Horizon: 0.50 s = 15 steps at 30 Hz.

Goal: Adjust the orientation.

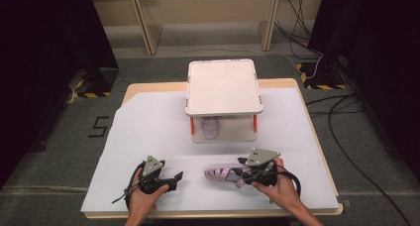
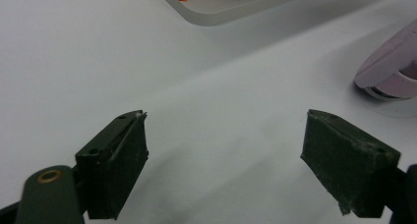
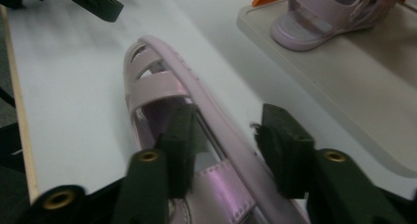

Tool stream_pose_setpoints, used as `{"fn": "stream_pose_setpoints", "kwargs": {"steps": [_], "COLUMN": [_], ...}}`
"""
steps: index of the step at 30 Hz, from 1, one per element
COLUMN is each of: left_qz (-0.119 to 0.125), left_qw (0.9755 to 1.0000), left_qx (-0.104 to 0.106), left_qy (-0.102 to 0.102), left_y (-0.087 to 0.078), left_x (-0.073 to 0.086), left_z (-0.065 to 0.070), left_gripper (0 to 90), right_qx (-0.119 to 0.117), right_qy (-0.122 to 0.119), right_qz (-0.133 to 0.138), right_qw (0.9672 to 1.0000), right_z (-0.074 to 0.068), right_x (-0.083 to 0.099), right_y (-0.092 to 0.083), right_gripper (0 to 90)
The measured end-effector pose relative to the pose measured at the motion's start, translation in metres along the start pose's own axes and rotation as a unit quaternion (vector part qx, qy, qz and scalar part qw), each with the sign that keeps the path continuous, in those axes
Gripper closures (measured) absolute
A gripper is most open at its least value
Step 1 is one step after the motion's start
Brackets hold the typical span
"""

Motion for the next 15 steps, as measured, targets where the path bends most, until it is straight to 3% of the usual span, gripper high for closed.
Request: {"fn": "stream_pose_setpoints", "kwargs": {"steps": [4,7,10,12,15], "left_qz": [-0.001,0.000,0.001,0.001,0.001], "left_qw": [1.0000,1.0000,1.0000,1.0000,1.0000], "left_qx": [0.000,0.001,0.000,0.000,0.002], "left_qy": [0.001,0.001,0.000,0.000,0.001], "left_y": [0.000,0.000,0.000,0.000,0.000], "left_x": [0.000,0.000,0.000,0.000,-0.001], "left_z": [0.000,0.000,0.000,0.000,0.001], "left_gripper": [16.6,16.6,16.7,16.7,16.7], "right_qx": [0.012,0.015,0.011,0.008,0.005], "right_qy": [-0.031,-0.035,-0.016,-0.017,0.007], "right_qz": [-0.022,-0.030,-0.027,-0.035,-0.033], "right_qw": [0.9992,0.9988,0.9994,0.9992,0.9994], "right_z": [-0.008,-0.008,-0.009,-0.013,-0.011], "right_x": [-0.003,-0.003,-0.004,-0.004,-0.003], "right_y": [-0.002,-0.002,-0.003,-0.003,-0.004], "right_gripper": [73.5,75.9,77.6,77.9,78.0]}}
Point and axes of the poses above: each handheld gripper's, and its own axes: y roughly forward along the jaws, x roughly out of its underside, z roughly to its right, the point moved 8 cm from there along y, roughly forward along the jaws, and after that the axes turned 4 degrees about y, right-handed, at the moved point
